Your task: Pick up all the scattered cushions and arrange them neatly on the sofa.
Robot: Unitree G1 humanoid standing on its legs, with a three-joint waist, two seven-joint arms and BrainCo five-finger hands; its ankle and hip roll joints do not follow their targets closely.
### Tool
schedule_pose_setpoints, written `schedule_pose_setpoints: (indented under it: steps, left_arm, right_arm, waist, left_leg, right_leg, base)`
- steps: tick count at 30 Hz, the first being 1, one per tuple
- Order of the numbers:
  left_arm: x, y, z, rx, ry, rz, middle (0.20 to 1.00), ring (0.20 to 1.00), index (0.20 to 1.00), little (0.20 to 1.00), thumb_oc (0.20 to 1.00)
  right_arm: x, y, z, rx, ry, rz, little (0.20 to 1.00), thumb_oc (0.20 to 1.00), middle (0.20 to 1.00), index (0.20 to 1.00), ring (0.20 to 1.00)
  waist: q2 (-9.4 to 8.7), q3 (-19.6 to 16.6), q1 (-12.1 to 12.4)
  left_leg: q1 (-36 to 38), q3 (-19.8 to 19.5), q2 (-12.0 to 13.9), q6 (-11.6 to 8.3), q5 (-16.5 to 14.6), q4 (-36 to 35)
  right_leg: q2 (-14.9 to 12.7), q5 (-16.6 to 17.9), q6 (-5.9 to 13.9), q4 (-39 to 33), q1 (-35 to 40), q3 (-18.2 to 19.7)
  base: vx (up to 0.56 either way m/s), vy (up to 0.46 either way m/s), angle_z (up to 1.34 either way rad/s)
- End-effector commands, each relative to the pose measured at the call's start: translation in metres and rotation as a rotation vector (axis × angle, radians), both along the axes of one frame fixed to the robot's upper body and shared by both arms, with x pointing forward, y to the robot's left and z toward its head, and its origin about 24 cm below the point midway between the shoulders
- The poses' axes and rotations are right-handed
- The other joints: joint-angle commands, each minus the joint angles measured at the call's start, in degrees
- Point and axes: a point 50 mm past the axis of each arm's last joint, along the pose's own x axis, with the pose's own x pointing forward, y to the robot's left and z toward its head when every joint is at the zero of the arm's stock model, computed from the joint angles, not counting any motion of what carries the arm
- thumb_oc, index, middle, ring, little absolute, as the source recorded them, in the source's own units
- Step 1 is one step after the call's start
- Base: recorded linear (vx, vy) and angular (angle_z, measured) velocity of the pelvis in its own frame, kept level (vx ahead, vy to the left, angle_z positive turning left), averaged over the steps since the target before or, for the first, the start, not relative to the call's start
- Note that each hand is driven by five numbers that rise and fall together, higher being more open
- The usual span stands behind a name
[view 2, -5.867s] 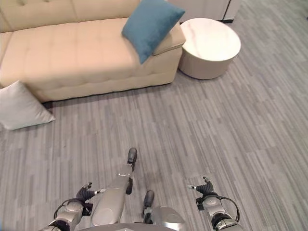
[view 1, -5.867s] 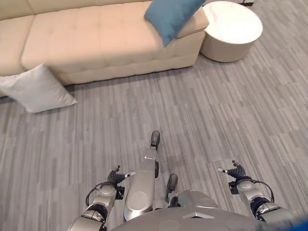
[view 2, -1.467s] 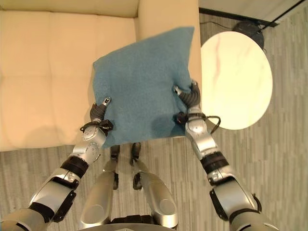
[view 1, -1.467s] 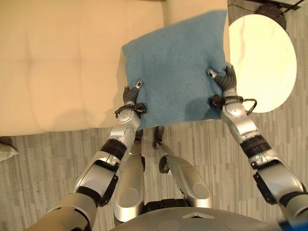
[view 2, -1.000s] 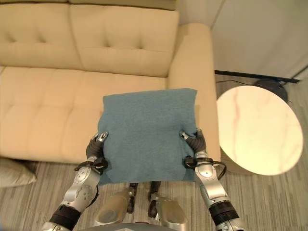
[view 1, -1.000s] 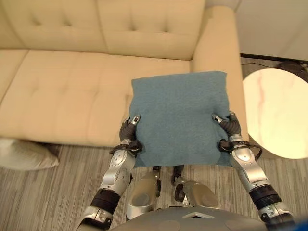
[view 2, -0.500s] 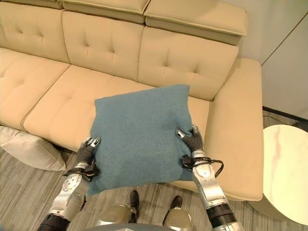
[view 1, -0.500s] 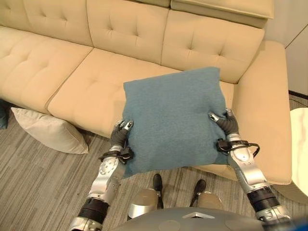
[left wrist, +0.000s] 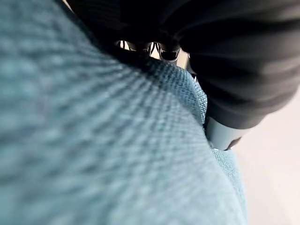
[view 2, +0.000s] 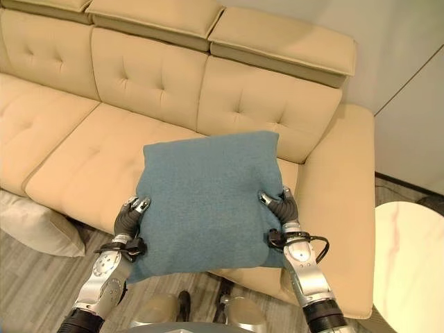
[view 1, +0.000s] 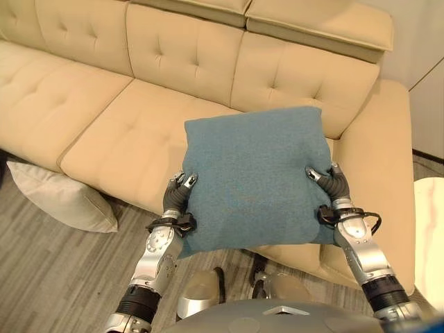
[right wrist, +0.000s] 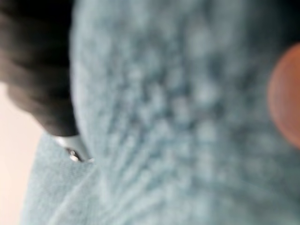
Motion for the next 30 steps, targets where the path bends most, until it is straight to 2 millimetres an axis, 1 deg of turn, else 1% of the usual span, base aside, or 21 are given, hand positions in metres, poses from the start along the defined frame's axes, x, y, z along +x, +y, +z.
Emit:
schedule_pose_setpoints:
  steps: [1, 2, 3, 4, 6, 9, 13, 14, 18, 21, 22, 23, 24, 26, 27, 29, 30]
  left_arm:
    - [0.019, -0.014, 0.056, 0.034, -0.295, -0.097, 0.2, 0.2, 0.2, 0.2, 0.2]
    - [0.019, -0.013, 0.057, 0.033, -0.299, -0.089, 0.2, 0.2, 0.2, 0.2, 0.2]
    - [0.019, -0.012, 0.058, 0.037, -0.303, -0.077, 0.2, 0.2, 0.2, 0.2, 0.2]
    - [0.019, -0.012, 0.058, 0.037, -0.304, -0.074, 0.2, 0.2, 0.2, 0.2, 0.2]
    - [0.017, -0.011, 0.057, 0.031, -0.301, -0.066, 0.2, 0.2, 0.2, 0.2, 0.2]
    - [0.015, -0.01, 0.057, 0.04, -0.298, -0.065, 0.2, 0.2, 0.2, 0.2, 0.2]
    - [0.018, -0.005, 0.063, 0.068, -0.324, -0.045, 0.2, 0.2, 0.2, 0.2, 0.2]
    - [0.02, -0.004, 0.068, 0.076, -0.345, -0.036, 0.2, 0.2, 0.2, 0.2, 0.2]
    - [0.03, -0.01, 0.08, 0.086, -0.393, -0.034, 0.2, 0.2, 0.2, 0.2, 0.2]
    - [0.044, -0.019, 0.098, 0.101, -0.466, -0.043, 0.2, 0.2, 0.2, 0.2, 0.2]
    - [0.054, -0.027, 0.112, 0.115, -0.522, -0.048, 0.2, 0.2, 0.2, 0.2, 0.2]
    - [0.055, -0.028, 0.113, 0.115, -0.524, -0.047, 0.2, 0.2, 0.2, 0.2, 0.2]
    - [0.066, -0.034, 0.127, 0.137, -0.572, -0.044, 0.2, 0.2, 0.2, 0.2, 0.2]
    - [0.079, -0.04, 0.147, 0.174, -0.638, -0.039, 0.2, 0.2, 0.2, 0.2, 0.2]
    - [0.088, -0.044, 0.16, 0.2, -0.675, -0.035, 0.2, 0.2, 0.2, 0.2, 0.2]
    - [0.099, -0.05, 0.181, 0.23, -0.735, -0.036, 0.2, 0.2, 0.2, 0.2, 0.2]
    - [0.107, -0.053, 0.196, 0.252, -0.771, -0.027, 0.2, 0.2, 0.2, 0.2, 0.2]
  right_arm:
    - [0.014, 0.011, 0.043, 0.015, -0.233, 0.056, 0.2, 0.2, 0.2, 0.2, 0.2]
    - [0.015, 0.012, 0.042, 0.012, -0.231, 0.061, 0.2, 0.2, 0.2, 0.2, 0.2]
    - [0.016, 0.012, 0.044, 0.007, -0.236, 0.057, 0.2, 0.2, 0.2, 0.2, 0.2]
    - [0.017, 0.012, 0.044, 0.004, -0.236, 0.054, 0.2, 0.2, 0.2, 0.2, 0.2]
    - [0.016, 0.012, 0.043, -0.011, -0.234, 0.059, 0.2, 0.2, 0.2, 0.2, 0.2]
    - [0.016, 0.01, 0.044, -0.031, -0.236, 0.053, 0.2, 0.2, 0.2, 0.2, 0.2]
    - [0.018, 0.01, 0.049, -0.023, -0.262, 0.028, 0.2, 0.2, 0.2, 0.2, 0.2]
    - [0.02, 0.011, 0.053, -0.025, -0.283, 0.021, 0.2, 0.2, 0.2, 0.2, 0.2]
    - [0.031, 0.018, 0.07, -0.057, -0.36, 0.007, 0.2, 0.2, 0.2, 0.2, 0.2]
    - [0.044, 0.027, 0.093, -0.096, -0.455, 0.002, 0.2, 0.2, 0.2, 0.2, 0.2]
    - [0.053, 0.036, 0.107, -0.116, -0.509, 0.0, 0.2, 0.2, 0.2, 0.2, 0.2]
    - [0.053, 0.036, 0.108, -0.116, -0.512, 0.0, 0.2, 0.2, 0.2, 0.2, 0.2]
    - [0.062, 0.045, 0.121, -0.128, -0.556, 0.006, 0.2, 0.2, 0.2, 0.2, 0.2]
    - [0.074, 0.053, 0.138, -0.148, -0.607, -0.002, 0.2, 0.2, 0.2, 0.2, 0.2]
    - [0.082, 0.055, 0.147, -0.173, -0.623, -0.012, 0.2, 0.2, 0.2, 0.2, 0.2]
    - [0.092, 0.057, 0.166, -0.198, -0.671, -0.029, 0.2, 0.2, 0.2, 0.2, 0.2]
    - [0.099, 0.056, 0.179, -0.214, -0.693, -0.046, 0.2, 0.2, 0.2, 0.2, 0.2]
  waist:
    - [-1.82, -2.59, -1.02]
    - [-1.52, -2.47, -0.73]
    - [-1.01, -2.22, -0.16]
    - [-0.78, -2.08, 0.0]
    - [0.12, -2.71, 0.39]
    - [0.92, -3.4, 0.22]
    - [1.05, -3.49, 0.32]
    - [1.17, -3.17, 0.36]
    - [1.67, -1.79, 0.28]
    - [2.34, 0.3, 0.02]
    - [2.54, 1.77, -0.21]
    - [2.55, 1.71, -0.21]
    - [2.54, 2.57, -0.29]
    - [2.42, 2.86, -0.28]
    - [2.25, 2.4, -0.33]
    - [2.13, 2.31, -0.44]
    - [2.19, 1.92, -0.5]
  left_leg:
    - [1.77, -1.02, 1.65, 0.67, 0.47, -8.91]
    - [1.4, -2.33, 2.32, 0.14, 1.95, -10.36]
    - [0.3, -4.17, 3.55, -0.58, 4.16, -12.2]
    - [0.19, -4.51, 3.86, -0.75, 4.62, -12.55]
    - [2.2, -5.58, 4.08, -1.01, 4.52, -14.94]
    - [5.82, -4.74, 3.94, -0.77, 4.61, -18.16]
    - [8.33, -2.65, 3.08, 0.31, 3.78, -19.19]
    - [8.32, -1.98, 2.68, 0.79, 3.56, -19.44]
    - [6.84, -1.07, 2.09, 1.46, 3.67, -19.87]
    - [3.28, -0.67, 1.82, 1.72, 4.1, -19.61]
    - [0.34, -0.48, 1.61, 1.77, 4.54, -19.2]
    - [0.01, -0.47, 1.62, 1.78, 4.54, -19.07]
    - [-3.13, -0.21, 1.46, 1.66, 5.25, -18.89]
    - [-6.77, 0.06, 1.3, 1.46, 6.37, -19.1]
    - [-8.82, 0.19, 1.35, 1.22, 7.44, -19.66]
    - [-11.05, 0.5, 1.58, 0.66, 8.98, -20.88]
    - [-12.47, 0.39, 1.77, 0.17, 10.25, -22.25]
  right_leg:
    - [-0.24, -5.27, 8.27, 1.35, 1.56, 1.35]
    - [0.02, -5.58, 8.19, 1.48, 1.72, 2.06]
    - [0.3, -6.33, 8.13, 1.41, 2.45, 2.93]
    - [0.4, -6.6, 8.07, 1.55, 2.68, 3.27]
    - [0.46, -7.09, 8.27, 1.27, 4.18, 3.97]
    - [-0.04, -7.28, 8.63, 1.01, 5.35, 4.57]
    - [-1.48, -7.27, 9.51, 1.7, 5.83, 5.8]
    - [-2.05, -7.07, 9.87, 1.88, 5.46, 6.01]
    - [-3.01, -6.33, 10.47, 2.03, 3.04, 6.53]
    - [-3.52, -5.25, 10.75, 2.61, -1.19, 6.9]
    - [-3.8, -4.17, 10.82, 3.05, -4.55, 7.24]
    - [-3.8, -4.16, 10.81, 3.15, -4.87, 7.26]
    - [-4.01, -2.96, 10.92, 3.47, -8.32, 7.59]
    - [-4.04, -1.6, 11.1, 3.61, -12.32, 7.93]
    - [-4.33, -0.68, 11.25, 3.17, -14.37, 7.87]
    - [-4.44, 0.27, 11.6, 2.38, -16.96, 7.66]
    - [-4.45, 0.78, 11.63, 1.87, -18.87, 7.56]
  base:
    - [0.13, 0.078, -0.37]
    - [0.16, 0.129, -0.66]
    - [0.12, 0.119, -0.71]
    - [0.19, 0.175, -0.77]
    - [0.18, 0.156, -0.67]
    - [0.13, 0.176, -0.42]
    - [0.09, 0.169, -0.06]
    - [0.03, 0.134, -0.11]
    - [-0.06, 0.093, -0.05]
    - [-0.23, 0.065, -0.12]
    - [-0.23, 0.041, -0.14]
    - [-0.3, 0.038, -0.1]
    - [-0.19, 0.018, -0.06]
    - [-0.18, 0.016, -0.09]
    - [-0.1, 0.012, -0.1]
    - [-0.07, 0.006, -0.06]
    - [-0.05, 0.0, -0.03]
